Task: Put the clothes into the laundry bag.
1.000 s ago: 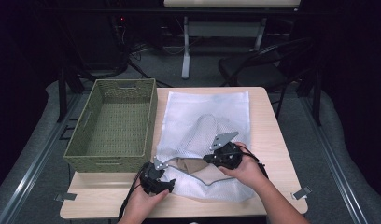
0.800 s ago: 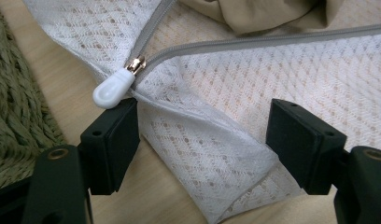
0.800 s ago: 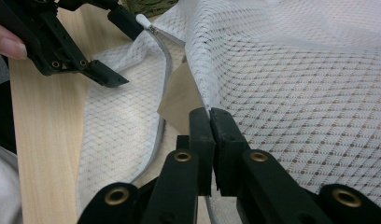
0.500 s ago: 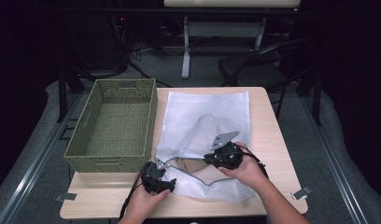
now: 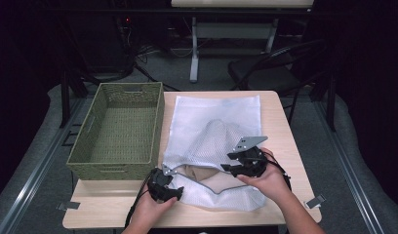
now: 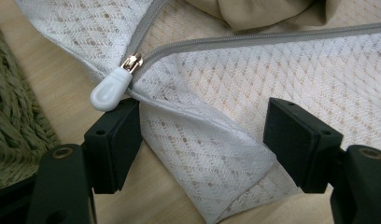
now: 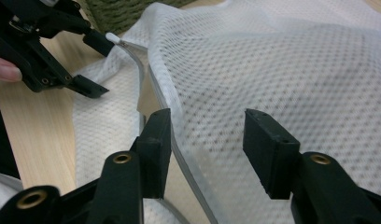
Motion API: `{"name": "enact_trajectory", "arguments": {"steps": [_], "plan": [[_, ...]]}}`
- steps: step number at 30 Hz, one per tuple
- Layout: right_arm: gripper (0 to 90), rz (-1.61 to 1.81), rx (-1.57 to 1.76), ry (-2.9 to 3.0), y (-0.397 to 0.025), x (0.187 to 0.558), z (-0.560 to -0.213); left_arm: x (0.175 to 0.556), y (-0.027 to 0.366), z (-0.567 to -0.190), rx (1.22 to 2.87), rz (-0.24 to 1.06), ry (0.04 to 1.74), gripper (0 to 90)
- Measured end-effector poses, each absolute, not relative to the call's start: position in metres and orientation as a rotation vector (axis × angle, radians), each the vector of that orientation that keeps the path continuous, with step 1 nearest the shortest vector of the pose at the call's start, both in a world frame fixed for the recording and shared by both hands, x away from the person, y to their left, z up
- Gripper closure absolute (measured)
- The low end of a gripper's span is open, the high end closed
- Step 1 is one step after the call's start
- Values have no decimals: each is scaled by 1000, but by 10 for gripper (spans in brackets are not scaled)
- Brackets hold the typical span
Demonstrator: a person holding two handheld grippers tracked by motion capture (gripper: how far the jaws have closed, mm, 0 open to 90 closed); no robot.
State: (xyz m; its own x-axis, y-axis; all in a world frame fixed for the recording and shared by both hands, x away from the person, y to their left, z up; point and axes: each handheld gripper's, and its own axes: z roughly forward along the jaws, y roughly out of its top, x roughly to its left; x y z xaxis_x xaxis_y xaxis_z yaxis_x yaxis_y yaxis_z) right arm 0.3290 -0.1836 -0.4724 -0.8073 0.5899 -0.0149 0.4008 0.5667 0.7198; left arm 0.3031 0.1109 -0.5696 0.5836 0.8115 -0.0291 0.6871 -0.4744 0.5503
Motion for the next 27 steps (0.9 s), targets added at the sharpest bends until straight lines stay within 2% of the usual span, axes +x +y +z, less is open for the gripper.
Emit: {"name": "enact_trajectory", "arguments": {"steps": [8, 27], "plan": [[477, 1025, 883, 2507, -200, 315, -477, 303, 111, -569, 2302, 325, 1183, 303], [334, 970, 1089, 2404, -233, 290, -511, 304, 110, -569, 2314, 316, 1159, 333]]}}
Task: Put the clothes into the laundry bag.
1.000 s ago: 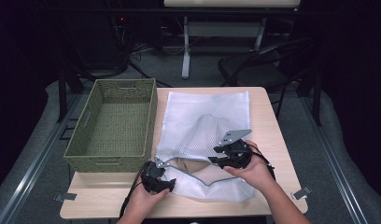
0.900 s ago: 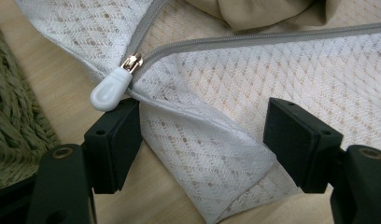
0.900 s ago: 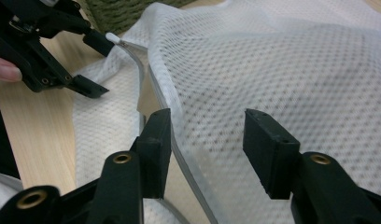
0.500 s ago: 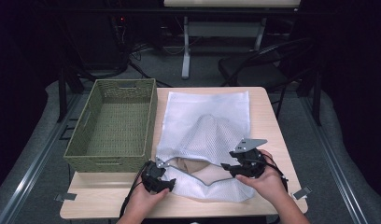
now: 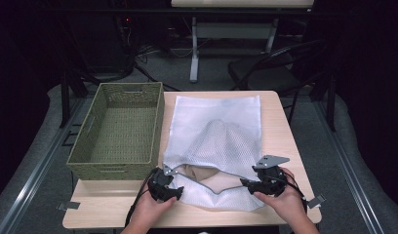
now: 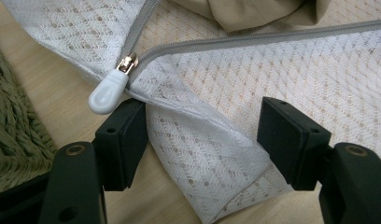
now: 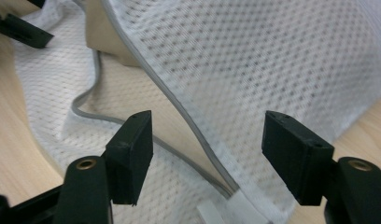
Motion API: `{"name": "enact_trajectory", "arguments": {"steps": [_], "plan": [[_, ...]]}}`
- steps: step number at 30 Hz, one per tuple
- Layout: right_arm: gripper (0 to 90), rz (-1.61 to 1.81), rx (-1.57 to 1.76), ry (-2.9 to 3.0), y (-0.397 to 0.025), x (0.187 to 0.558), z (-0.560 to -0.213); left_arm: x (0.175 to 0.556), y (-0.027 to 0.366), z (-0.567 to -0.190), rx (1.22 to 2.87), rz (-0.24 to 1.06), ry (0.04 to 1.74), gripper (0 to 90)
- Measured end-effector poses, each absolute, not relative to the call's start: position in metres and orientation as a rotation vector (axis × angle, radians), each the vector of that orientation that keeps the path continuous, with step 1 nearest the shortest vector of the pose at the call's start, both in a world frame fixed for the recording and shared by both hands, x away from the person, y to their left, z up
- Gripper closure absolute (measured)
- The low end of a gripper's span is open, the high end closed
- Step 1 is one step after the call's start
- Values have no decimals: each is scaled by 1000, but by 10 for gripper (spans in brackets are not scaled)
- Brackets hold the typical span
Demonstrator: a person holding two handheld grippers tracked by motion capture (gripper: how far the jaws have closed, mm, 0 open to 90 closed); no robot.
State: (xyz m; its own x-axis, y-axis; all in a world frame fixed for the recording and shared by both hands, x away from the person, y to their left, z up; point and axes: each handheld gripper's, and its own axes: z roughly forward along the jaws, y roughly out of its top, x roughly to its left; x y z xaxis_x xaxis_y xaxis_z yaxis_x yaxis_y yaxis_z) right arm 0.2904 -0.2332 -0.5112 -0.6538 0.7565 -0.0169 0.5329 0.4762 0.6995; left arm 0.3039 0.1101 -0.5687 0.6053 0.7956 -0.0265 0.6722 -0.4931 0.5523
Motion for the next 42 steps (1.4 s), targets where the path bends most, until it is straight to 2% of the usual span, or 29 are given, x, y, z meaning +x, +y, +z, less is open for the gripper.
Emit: {"name": "enact_trajectory", "arguments": {"steps": [6, 12, 29, 37, 42], "plan": [[267, 956, 1181, 2352, -247, 284, -518, 303, 110, -569, 2309, 321, 1161, 332], [243, 918, 1242, 2361, -256, 279, -528, 303, 110, -569, 2310, 322, 1160, 332], [236, 861, 1321, 2405, -263, 272, -549, 305, 110, -569, 2322, 309, 1150, 331], [258, 860, 1318, 2452, -260, 273, -556, 304, 110, -569, 2316, 317, 1151, 329], [343, 894, 1321, 2467, -259, 274, -557, 304, 110, -569, 2312, 320, 1150, 328]]}}
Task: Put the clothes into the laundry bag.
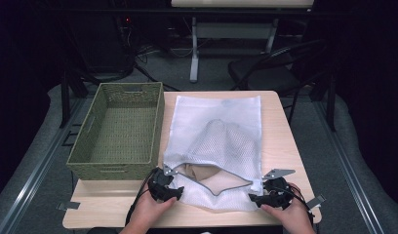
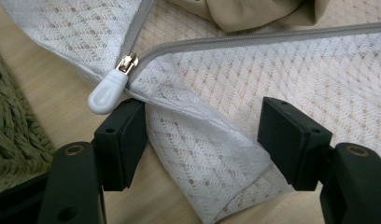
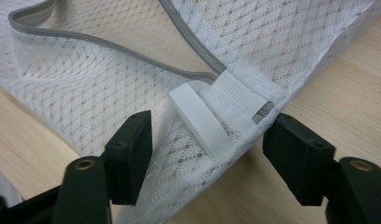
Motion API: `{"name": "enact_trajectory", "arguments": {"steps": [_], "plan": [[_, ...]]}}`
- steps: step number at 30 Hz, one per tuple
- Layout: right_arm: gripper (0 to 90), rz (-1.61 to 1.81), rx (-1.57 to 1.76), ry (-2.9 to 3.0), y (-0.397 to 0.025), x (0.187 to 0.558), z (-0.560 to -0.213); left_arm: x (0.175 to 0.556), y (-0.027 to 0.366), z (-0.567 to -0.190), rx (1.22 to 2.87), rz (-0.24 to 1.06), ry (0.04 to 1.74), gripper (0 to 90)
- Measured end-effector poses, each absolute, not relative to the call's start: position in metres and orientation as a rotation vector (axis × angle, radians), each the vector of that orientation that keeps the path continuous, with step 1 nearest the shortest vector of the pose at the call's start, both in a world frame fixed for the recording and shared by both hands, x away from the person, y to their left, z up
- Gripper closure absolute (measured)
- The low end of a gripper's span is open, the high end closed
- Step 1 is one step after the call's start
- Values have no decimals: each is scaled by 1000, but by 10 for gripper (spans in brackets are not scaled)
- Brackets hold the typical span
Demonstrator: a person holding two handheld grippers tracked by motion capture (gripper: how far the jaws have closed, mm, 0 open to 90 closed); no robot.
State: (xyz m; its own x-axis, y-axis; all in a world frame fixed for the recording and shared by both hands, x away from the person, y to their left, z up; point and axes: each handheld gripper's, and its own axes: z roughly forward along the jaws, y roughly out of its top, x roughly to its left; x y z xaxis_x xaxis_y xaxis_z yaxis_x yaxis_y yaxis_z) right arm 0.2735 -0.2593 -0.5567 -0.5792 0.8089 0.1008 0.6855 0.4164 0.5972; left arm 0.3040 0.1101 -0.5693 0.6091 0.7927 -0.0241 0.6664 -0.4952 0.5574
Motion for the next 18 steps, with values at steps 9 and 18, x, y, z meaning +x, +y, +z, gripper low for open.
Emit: {"name": "enact_trajectory", "arguments": {"steps": [9, 18], "plan": [[447, 879, 1331, 2505, -260, 276, -559, 303, 110, -569, 2309, 320, 1151, 328], [366, 880, 1358, 2488, -262, 276, -560, 303, 109, -568, 2320, 315, 1139, 368]]}}
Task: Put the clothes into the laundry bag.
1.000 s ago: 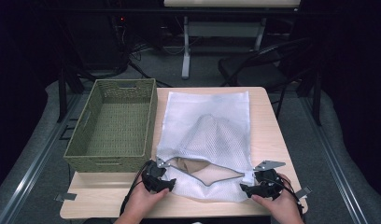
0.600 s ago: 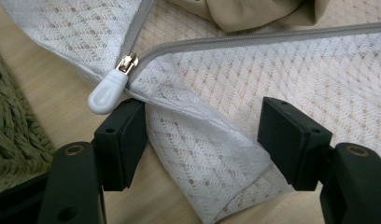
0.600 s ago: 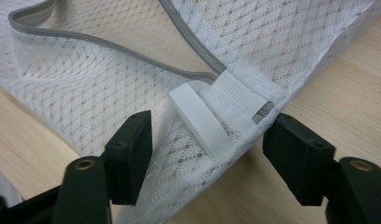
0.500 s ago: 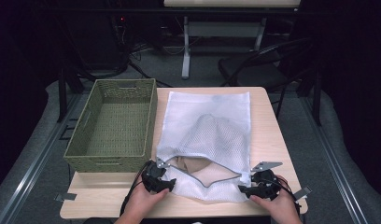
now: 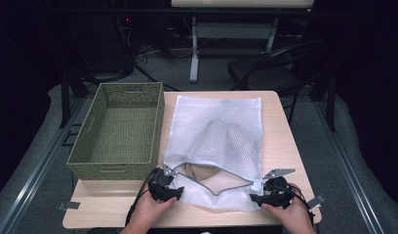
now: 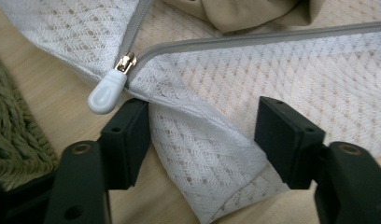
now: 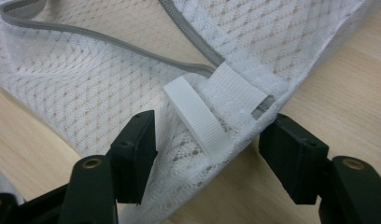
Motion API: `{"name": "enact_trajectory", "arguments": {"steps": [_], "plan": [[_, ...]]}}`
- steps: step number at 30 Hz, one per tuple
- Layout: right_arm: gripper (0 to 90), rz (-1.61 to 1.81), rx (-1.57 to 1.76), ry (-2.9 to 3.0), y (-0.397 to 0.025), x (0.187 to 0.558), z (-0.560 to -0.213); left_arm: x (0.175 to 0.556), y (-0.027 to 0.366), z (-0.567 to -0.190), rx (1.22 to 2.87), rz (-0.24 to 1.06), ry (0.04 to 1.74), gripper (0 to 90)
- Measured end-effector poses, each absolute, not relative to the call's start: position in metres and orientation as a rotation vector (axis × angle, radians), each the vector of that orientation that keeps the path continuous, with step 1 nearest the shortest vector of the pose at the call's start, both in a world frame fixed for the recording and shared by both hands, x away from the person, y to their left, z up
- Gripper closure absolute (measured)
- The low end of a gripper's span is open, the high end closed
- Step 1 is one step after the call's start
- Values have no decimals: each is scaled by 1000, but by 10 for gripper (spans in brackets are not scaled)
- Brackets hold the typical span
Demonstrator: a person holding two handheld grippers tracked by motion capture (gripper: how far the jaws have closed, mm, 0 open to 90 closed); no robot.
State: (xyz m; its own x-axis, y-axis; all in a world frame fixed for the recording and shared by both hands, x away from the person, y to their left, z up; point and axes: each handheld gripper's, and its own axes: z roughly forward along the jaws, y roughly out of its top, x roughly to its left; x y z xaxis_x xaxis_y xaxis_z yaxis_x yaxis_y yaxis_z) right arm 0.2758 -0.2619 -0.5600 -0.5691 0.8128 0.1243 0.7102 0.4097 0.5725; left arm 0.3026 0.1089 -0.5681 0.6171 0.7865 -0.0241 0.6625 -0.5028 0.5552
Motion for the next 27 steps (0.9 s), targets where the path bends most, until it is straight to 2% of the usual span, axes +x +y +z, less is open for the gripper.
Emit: {"name": "enact_trajectory", "arguments": {"steps": [4, 13, 19, 27], "plan": [[383, 880, 1339, 2507, -259, 275, -561, 301, 107, -567, 2326, 306, 1118, 445], [487, 850, 1271, 2561, -252, 276, -563, 301, 106, -566, 2322, 287, 1100, 582], [579, 837, 1246, 2576, -251, 277, -562, 303, 107, -566, 2314, 278, 1097, 682], [702, 838, 1203, 2609, -248, 277, -562, 303, 106, -566, 2314, 271, 1090, 765]]}}
